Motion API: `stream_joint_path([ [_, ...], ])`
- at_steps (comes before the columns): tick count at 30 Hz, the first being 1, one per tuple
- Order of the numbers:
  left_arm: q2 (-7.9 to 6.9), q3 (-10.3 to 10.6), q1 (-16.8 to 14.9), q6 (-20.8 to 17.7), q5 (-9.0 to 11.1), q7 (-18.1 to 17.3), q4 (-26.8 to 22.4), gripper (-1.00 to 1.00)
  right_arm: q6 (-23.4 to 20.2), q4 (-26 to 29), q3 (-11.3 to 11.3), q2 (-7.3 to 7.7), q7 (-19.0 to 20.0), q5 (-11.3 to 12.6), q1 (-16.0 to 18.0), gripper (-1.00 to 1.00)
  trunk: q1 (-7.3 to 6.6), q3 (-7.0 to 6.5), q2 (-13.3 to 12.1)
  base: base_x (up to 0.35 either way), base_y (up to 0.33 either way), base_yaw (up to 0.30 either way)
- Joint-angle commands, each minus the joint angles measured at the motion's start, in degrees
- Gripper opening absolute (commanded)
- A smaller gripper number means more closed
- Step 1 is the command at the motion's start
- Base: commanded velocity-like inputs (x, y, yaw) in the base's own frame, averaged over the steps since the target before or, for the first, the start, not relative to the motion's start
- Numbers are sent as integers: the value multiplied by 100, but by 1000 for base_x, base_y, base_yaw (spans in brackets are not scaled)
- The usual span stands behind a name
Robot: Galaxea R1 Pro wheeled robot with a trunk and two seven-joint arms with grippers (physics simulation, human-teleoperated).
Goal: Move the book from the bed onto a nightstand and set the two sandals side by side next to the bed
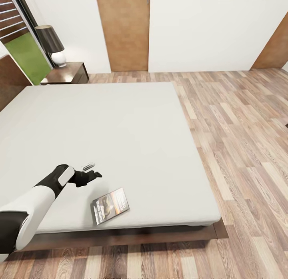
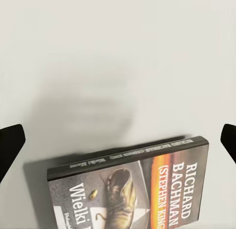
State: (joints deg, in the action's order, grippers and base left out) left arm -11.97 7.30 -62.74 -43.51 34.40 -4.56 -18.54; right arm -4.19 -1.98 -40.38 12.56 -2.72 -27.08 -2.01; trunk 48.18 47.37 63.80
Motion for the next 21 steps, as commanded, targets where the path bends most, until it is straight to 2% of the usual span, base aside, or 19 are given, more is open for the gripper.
stream_joint_path([
  [1,-4,39,-13,-9,-20,-36,-3,100,-10,-5,-44,1,-18,-61,1,100,0,12,2,0,0,0],
  [21,-14,44,-166,2,-39,-36,0,100,-11,-5,-41,1,-18,-61,-1,100,0,201,2,0,0,0],
])
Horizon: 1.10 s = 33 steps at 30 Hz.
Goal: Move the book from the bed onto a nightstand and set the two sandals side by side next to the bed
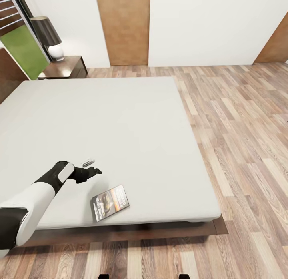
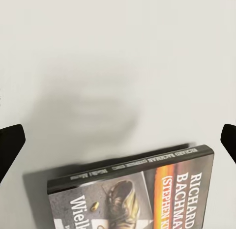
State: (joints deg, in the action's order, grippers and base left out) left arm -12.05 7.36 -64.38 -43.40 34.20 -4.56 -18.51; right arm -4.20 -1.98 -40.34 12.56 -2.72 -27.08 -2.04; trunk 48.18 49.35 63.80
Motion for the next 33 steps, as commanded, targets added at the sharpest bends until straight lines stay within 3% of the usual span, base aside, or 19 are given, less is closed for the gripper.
stream_joint_path([
  [1,-8,37,-3,-7,-21,-36,-3,100,-8,-5,-44,1,-18,-61,2,100,0,12,2,0,0,0],
  [33,17,44,-5,31,-36,-37,-27,100,4,1,-20,1,-18,-72,2,100,0,298,2,0,0,0],
])
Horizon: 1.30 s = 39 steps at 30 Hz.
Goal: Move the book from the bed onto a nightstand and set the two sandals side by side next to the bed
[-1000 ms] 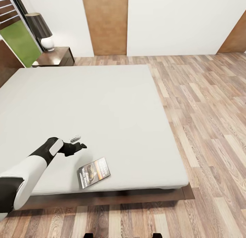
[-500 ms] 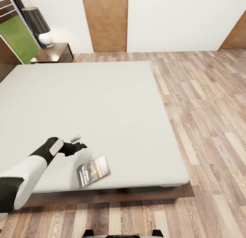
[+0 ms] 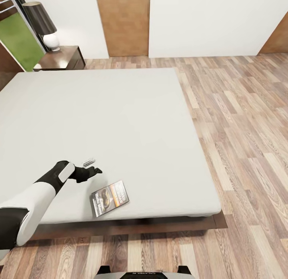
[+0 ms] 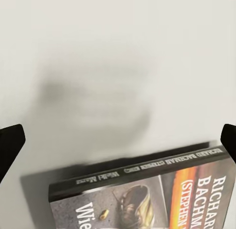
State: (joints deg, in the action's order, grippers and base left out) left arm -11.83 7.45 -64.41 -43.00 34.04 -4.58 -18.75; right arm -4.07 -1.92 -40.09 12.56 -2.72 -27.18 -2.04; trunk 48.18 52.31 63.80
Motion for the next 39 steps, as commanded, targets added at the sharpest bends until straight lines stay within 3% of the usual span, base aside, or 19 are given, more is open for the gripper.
stream_joint_path([
  [1,-5,36,-2,-2,-20,-37,-4,100,-9,-4,-44,1,-18,-62,2,100,1,5,2,0,0,0],
  [39,14,91,14,353,-37,-82,-11,100,-6,-1,-30,-36,-18,-70,2,100,1,18,2,0,0,0],
])
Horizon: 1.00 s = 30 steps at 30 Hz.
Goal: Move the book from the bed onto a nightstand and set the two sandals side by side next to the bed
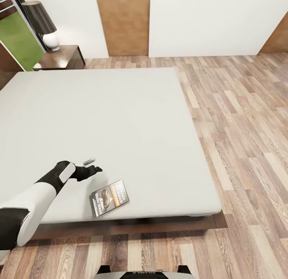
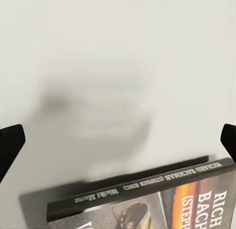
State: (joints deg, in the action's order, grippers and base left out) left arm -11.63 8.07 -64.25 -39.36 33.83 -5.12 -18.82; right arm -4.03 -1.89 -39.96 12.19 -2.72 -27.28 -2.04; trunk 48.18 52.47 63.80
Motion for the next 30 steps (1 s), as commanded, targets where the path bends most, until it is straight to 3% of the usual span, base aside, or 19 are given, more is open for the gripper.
stream_joint_path([
  [1,-5,31,-1,-8,-16,-33,-2,100,-10,-5,-36,0,-18,-62,2,100,1,2,2,0,0,0],
  [27,-4,28,0,7,-17,-51,-161,100,-17,-4,80,-6,-18,-57,1,100,1,2,2,0,0,0],
  [30,-5,28,0,7,-17,-52,-167,100,-18,-4,82,-6,-18,-58,1,100,67,56,123,0,0,0],
])
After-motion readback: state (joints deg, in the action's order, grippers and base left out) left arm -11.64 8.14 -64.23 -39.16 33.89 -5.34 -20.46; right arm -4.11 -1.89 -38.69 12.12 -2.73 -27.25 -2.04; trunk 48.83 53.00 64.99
